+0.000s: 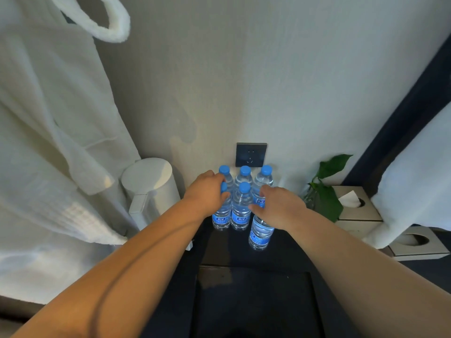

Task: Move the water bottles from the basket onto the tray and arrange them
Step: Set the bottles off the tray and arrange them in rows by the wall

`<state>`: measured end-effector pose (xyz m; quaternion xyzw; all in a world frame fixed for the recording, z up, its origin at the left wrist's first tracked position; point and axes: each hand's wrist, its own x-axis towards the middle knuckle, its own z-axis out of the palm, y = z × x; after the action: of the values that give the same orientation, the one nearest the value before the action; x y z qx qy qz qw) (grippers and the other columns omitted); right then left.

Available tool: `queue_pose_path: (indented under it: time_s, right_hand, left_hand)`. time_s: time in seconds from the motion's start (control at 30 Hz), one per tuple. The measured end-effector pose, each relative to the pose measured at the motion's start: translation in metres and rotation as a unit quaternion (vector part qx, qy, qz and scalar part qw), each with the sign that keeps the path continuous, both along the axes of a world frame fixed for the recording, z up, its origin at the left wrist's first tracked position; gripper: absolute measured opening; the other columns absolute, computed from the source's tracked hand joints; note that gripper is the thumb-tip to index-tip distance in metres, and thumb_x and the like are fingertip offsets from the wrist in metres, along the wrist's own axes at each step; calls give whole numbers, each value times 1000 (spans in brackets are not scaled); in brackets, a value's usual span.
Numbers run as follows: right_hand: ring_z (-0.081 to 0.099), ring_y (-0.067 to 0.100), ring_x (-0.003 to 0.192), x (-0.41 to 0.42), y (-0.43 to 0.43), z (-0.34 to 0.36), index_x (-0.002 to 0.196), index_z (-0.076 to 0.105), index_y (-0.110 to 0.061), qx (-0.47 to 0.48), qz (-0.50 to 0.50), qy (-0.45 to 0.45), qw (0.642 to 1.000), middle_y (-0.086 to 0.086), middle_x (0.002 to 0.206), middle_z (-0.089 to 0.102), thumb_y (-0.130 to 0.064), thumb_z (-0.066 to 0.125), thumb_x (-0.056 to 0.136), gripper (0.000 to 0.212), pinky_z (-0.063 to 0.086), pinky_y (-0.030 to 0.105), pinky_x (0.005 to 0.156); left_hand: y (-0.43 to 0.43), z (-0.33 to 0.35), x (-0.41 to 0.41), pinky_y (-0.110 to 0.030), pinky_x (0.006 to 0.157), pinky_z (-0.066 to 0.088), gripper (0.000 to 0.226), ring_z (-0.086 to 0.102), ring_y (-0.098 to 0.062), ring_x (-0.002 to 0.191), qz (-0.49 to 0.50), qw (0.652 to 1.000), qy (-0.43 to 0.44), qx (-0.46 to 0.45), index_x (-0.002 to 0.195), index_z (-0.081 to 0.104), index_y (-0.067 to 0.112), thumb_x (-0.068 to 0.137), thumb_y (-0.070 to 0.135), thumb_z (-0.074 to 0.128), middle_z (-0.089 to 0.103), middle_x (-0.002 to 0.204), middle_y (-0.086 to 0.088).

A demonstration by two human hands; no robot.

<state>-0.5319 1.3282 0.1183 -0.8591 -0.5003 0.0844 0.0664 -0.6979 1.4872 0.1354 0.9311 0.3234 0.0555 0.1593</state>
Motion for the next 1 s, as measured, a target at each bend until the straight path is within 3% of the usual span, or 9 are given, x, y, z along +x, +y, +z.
queue_pose_path:
  time_s: [0.17, 0.3, 0.4, 0.6, 0.8, 0.9, 1.0]
  right_hand:
    - [57, 14, 76, -3, -20, 2, 105, 53, -27, -22, -7, -21, 1000, -8, 86, 56, -71, 54, 89, 46, 45, 34, 58]
    - [54, 10, 72, -4, -27, 9, 101, 52, -32, 8, -12, 9, 1000, -9, 84, 56, -61, 60, 92, 32, 44, 32, 56]
    - [59, 15, 78, -3, -29, 11, 107, 58, -32, 32, -18, 24, 999, -8, 89, 59, -53, 62, 95, 25, 46, 32, 58]
    - [56, 15, 77, 5, -21, 9, 118, 60, -25, 57, -28, 35, 997, -7, 87, 54, -48, 63, 99, 30, 40, 31, 57]
    - [56, 21, 85, 15, -3, 5, 131, 59, -23, 78, -14, 54, 995, 7, 110, 68, -40, 63, 101, 34, 42, 32, 71]
    - [63, 26, 95, 17, 1, 2, 142, 55, -26, 77, -7, 57, 995, 8, 122, 68, -39, 61, 103, 42, 42, 33, 74]
    - [65, 27, 99, 20, 4, 2, 142, 51, -23, 62, -15, 30, 998, 7, 118, 68, -48, 61, 101, 49, 44, 34, 72]
  left_hand:
    - [-18, 4, 11, -41, 101, 47, 53, 50, -29, 126, -39, 999, -18, 18, 143, 53, 23, 95, 41, 68, 56, 134, -7]
    - [-29, 4, 14, -46, 105, 45, 58, 46, -28, 131, -57, 997, 13, 44, 150, 47, 27, 97, 44, 63, 53, 141, -6]
    - [-31, 5, 11, -46, 106, 45, 58, 44, -28, 133, -63, 997, 17, 50, 151, 46, 29, 98, 44, 61, 52, 143, -5]
    - [-36, 2, 7, -46, 111, 41, 60, 38, -27, 140, -61, 996, 33, 61, 154, 43, 32, 98, 43, 62, 47, 149, -5]
    - [-39, 4, 8, -44, 118, 30, 61, 27, -26, 146, -44, 997, 41, 42, 155, 41, 34, 98, 45, 60, 38, 157, -6]
    - [-39, 5, 8, -46, 119, 30, 60, 27, -28, 147, -43, 997, 50, 46, 155, 40, 34, 99, 44, 59, 38, 158, -7]
    - [-40, 4, 7, -47, 118, 31, 61, 28, -28, 146, -40, 997, 49, 44, 155, 39, 34, 99, 43, 60, 40, 157, -7]
